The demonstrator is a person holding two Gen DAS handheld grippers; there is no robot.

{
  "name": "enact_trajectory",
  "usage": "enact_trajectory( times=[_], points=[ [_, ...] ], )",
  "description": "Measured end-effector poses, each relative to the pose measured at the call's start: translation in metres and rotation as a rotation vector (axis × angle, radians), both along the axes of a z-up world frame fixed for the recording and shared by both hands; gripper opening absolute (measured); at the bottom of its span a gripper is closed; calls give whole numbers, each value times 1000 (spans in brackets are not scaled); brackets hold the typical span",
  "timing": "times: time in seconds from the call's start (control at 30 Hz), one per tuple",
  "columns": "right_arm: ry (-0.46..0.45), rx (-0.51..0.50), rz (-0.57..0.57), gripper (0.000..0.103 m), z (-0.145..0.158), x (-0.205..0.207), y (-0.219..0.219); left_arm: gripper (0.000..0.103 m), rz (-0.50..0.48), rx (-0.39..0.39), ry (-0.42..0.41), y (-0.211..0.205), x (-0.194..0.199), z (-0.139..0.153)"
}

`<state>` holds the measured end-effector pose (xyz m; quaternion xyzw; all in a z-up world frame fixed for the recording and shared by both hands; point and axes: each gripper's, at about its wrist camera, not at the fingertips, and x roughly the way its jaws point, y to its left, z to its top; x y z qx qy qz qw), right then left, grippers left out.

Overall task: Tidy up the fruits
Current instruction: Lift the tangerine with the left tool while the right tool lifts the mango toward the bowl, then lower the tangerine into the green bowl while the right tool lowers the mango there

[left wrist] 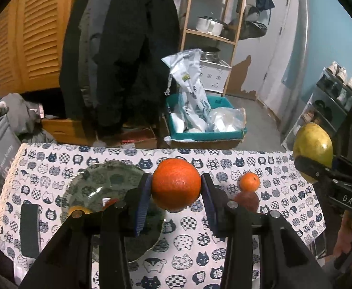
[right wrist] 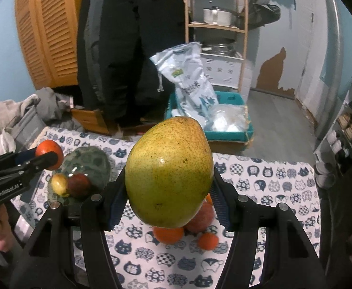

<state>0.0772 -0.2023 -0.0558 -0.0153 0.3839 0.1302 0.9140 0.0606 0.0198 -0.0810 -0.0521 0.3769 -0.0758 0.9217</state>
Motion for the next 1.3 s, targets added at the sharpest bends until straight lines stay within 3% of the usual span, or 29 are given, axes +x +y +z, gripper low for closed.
enact_trajectory(
  times=[0.73,1.3],
  points=[
    [76,28,159,62,-19,37,105,42,156,-10,53,91,3,-25],
    [197,16,233,62,-76,76,178,42,254,-30,179,136,37,-83]
  ],
)
